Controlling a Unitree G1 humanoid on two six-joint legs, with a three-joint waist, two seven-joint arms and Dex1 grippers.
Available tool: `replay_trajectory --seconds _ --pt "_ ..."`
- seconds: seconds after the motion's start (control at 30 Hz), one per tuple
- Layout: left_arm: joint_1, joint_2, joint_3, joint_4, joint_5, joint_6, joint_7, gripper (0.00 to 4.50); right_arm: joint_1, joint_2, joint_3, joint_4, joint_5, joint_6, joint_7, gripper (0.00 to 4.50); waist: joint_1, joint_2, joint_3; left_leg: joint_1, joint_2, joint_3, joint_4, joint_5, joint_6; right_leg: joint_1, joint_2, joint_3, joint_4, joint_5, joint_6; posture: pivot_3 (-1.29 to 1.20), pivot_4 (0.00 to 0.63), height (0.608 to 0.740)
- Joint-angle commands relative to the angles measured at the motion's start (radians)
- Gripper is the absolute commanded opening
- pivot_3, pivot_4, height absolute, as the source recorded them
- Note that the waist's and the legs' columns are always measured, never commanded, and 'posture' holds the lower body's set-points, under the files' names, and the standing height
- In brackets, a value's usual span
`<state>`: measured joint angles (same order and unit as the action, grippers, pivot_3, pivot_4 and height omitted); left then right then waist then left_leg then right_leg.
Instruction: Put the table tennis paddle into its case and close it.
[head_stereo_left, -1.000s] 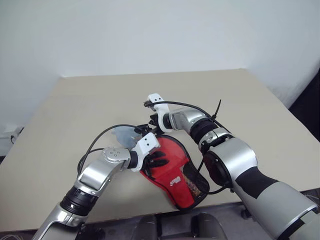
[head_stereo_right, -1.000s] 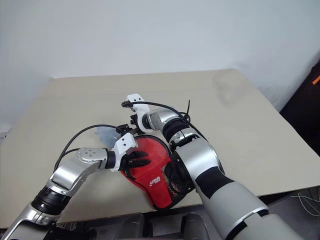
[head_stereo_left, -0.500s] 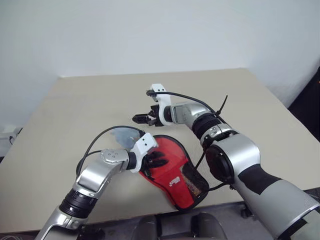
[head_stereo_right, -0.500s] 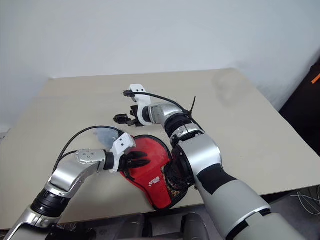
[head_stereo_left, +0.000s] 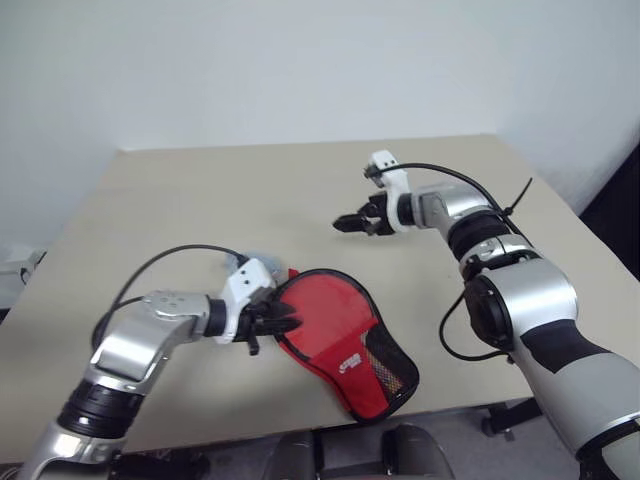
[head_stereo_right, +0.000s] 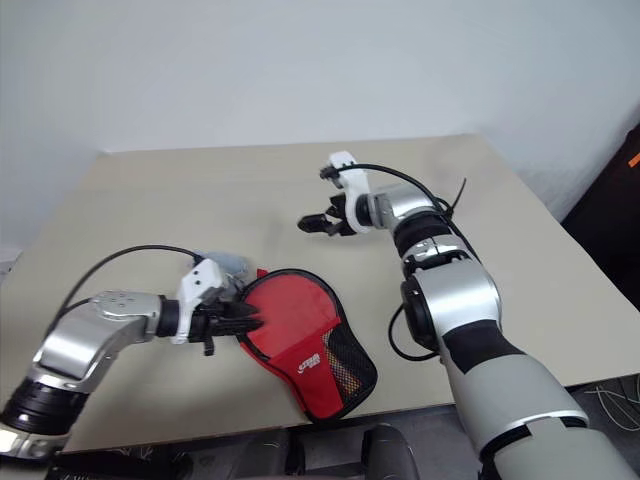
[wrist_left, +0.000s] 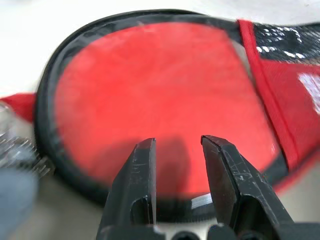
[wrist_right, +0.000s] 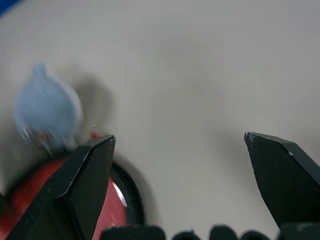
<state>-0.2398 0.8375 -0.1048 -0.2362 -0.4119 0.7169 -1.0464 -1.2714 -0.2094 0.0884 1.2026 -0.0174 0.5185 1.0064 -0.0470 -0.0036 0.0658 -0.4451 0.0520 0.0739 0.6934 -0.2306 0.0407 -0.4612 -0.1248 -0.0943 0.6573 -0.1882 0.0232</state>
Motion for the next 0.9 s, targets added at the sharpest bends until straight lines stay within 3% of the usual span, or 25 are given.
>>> replay_trajectory --seconds 0.03,0.17,0.4,0.63,0.9 --pt "-0.009 0.037 0.034 -0.016 -0.018 -0.035 -0.052 1.42 0.075 -0.065 0.067 -0.184 -0.007 -0.016 0.192 4.47 0.0 0.0 0.0 0.0 0.0 0.0 0.0 0.001 0.002 0.0 0.0 0.0 0.0 0.0 0.0 0.0 0.0 0.688" --pt "-0.036 0.054 0.018 0.033 0.013 -0.072 -0.079 1.42 0.209 -0.158 0.11 -0.39 0.036 0.066 0.379 4.47 0.001 0.002 0.001 0.0 0.0 -0.001 0.001 0.001 0.002 0.0 0.001 0.0 0.0 0.0 0.0 0.0 0.0 0.688" --pt "-0.077 0.073 -0.004 0.098 0.044 -0.1 -0.119 1.42 0.338 -0.269 0.167 -0.604 0.112 0.291 0.551 4.47 0.0 0.002 0.001 0.0 0.002 -0.001 0.003 0.001 -0.003 0.001 0.002 -0.001 0.001 0.002 -0.003 0.0 0.0 0.688" --pt "-0.099 0.077 -0.044 0.173 0.101 -0.156 -0.158 1.42 0.444 -0.343 0.227 -0.792 0.203 0.437 0.606 4.47 0.001 0.002 0.001 0.0 0.004 0.0 0.005 0.002 -0.003 0.0 0.002 -0.001 0.0 0.001 -0.006 0.0 0.0 0.688" --pt "-0.169 0.051 -0.095 0.286 0.16 -0.193 -0.186 1.42 0.506 -0.35 0.294 -0.907 0.262 0.511 0.574 4.47 0.001 0.001 0.001 0.0 0.007 0.001 0.006 0.001 -0.003 0.0 0.003 -0.003 0.0 0.002 -0.007 0.0 0.0 0.688"
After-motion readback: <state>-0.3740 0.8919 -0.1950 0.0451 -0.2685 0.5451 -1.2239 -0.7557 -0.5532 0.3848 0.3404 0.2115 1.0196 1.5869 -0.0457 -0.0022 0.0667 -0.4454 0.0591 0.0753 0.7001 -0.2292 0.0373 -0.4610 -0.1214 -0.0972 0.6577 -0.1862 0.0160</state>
